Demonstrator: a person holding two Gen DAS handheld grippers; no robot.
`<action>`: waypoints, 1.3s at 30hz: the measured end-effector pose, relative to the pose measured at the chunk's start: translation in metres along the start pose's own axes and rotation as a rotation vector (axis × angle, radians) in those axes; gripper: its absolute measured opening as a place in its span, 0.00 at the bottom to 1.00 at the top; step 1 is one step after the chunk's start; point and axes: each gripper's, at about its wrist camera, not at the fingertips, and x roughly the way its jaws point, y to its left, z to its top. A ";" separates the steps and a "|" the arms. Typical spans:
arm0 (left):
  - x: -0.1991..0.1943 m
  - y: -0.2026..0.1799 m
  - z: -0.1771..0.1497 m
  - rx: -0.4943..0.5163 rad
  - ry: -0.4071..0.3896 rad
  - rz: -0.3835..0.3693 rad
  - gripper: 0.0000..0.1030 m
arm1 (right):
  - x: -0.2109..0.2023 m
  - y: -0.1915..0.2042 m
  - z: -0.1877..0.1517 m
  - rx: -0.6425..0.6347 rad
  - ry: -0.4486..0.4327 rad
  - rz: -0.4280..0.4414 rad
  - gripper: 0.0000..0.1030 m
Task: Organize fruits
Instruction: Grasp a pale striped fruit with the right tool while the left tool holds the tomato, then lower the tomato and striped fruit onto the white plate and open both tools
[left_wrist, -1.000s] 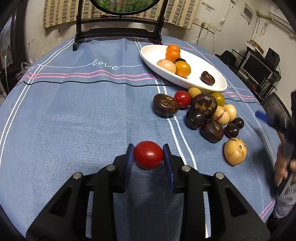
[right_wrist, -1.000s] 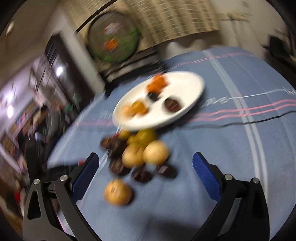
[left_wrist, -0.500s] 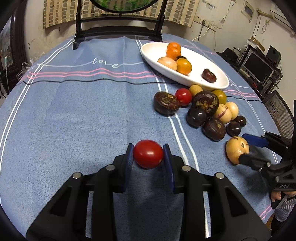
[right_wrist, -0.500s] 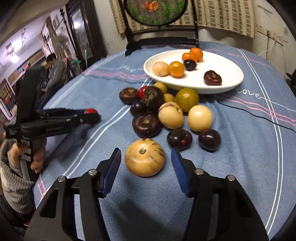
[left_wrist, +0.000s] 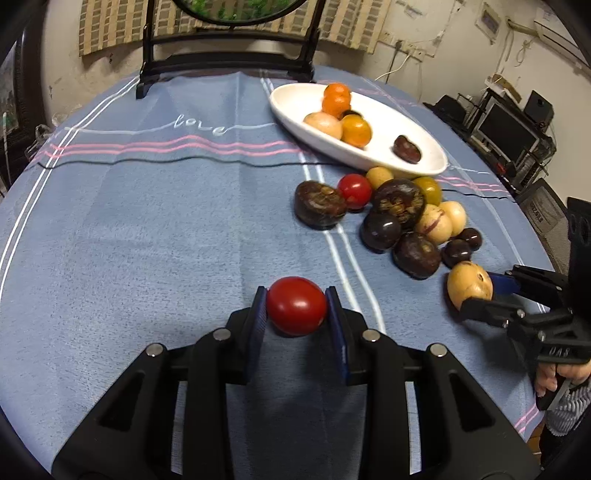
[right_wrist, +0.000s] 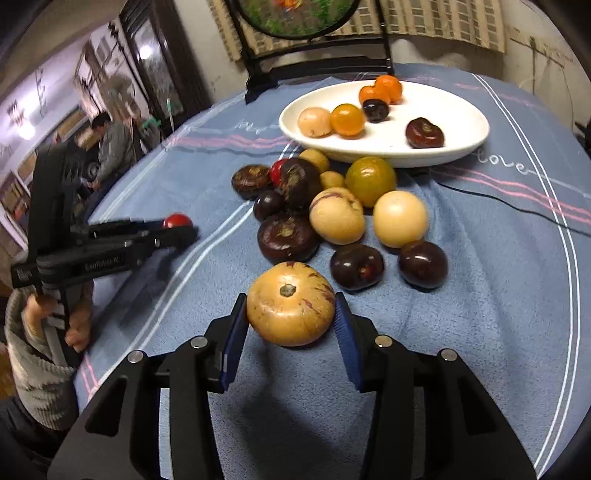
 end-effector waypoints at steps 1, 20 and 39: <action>-0.003 -0.003 0.000 0.010 -0.016 0.001 0.31 | -0.003 -0.003 0.000 0.017 -0.016 0.012 0.45; 0.038 -0.055 0.160 -0.042 -0.186 0.028 0.31 | -0.028 -0.067 0.138 0.154 -0.319 -0.120 0.45; 0.132 -0.020 0.195 -0.038 -0.055 0.116 0.33 | 0.074 -0.130 0.172 0.201 -0.121 -0.190 0.46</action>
